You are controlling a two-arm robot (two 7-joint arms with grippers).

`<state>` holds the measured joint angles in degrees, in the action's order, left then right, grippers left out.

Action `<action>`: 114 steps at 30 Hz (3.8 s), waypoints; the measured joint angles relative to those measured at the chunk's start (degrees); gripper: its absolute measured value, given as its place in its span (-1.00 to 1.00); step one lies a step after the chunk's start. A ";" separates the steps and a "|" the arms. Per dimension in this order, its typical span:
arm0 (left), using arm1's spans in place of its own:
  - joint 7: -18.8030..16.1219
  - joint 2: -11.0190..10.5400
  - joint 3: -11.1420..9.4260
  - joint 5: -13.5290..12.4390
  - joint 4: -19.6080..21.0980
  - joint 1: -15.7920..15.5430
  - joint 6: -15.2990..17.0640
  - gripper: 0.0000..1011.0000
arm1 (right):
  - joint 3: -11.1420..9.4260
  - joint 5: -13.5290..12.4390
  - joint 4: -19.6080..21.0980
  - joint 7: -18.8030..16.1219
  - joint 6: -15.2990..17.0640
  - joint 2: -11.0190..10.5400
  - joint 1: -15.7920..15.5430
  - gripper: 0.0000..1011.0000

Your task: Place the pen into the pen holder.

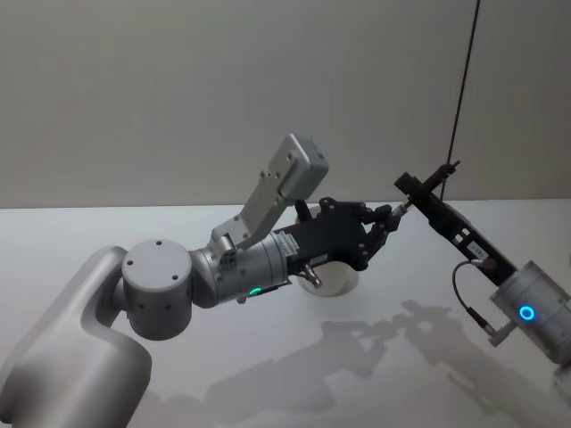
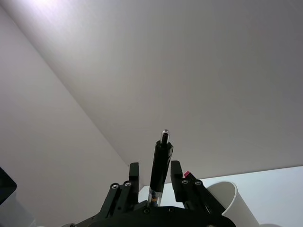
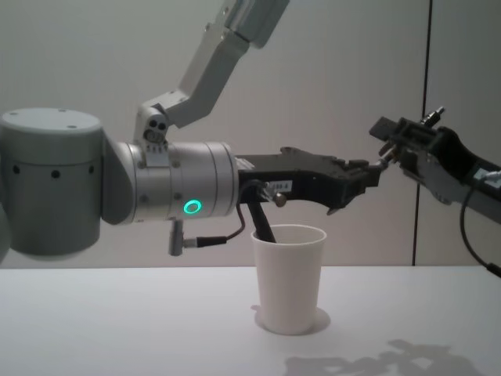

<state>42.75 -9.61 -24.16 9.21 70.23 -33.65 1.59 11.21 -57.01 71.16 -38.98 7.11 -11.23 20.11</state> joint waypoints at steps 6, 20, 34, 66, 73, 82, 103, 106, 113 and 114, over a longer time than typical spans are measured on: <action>0.00 0.00 0.00 0.00 0.00 0.00 0.00 -0.73 | 0.03 -0.31 0.27 0.10 -0.42 -0.15 -0.04 -0.48; 0.00 0.04 -0.01 0.12 0.05 -0.01 -0.14 -0.73 | 0.02 -0.68 1.41 0.51 -1.06 -0.73 -0.44 -0.73; 0.00 0.00 0.00 0.08 0.03 0.00 -0.08 -0.73 | -0.02 -0.80 2.14 0.97 -1.74 -1.10 -0.54 -0.73; -0.03 -0.01 0.00 -0.05 -0.08 0.00 0.10 0.42 | 0.67 -0.64 1.50 1.26 -2.45 -1.36 0.12 -0.73; -0.01 0.00 0.00 -0.01 -0.05 0.00 0.07 0.78 | 0.72 0.08 1.02 1.24 -2.84 -1.47 0.56 -0.73; 0.00 0.00 -0.01 0.01 -0.01 0.00 0.00 0.98 | 0.37 1.89 -0.01 1.08 -3.34 -2.00 1.68 -0.74; 0.00 0.00 0.00 0.01 0.00 0.00 0.00 0.98 | -0.87 6.53 -4.57 -1.49 -3.28 -3.01 6.63 -0.73; 0.00 0.00 0.00 0.01 0.00 0.00 0.00 0.98 | -0.91 7.22 -5.66 -2.14 -3.27 -3.02 7.59 -0.74; 0.00 0.00 0.00 0.00 0.01 0.00 0.01 0.98 | -0.88 9.02 -8.69 -4.16 -3.23 -2.89 10.25 -0.74; 0.00 0.00 0.00 0.01 0.00 0.00 0.00 0.98 | -0.86 9.18 -9.17 -4.37 -3.23 -2.86 10.54 -0.73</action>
<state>42.75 -9.60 -24.16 9.22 70.24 -33.65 1.59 10.35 -47.82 61.98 -43.36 3.87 -14.10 30.65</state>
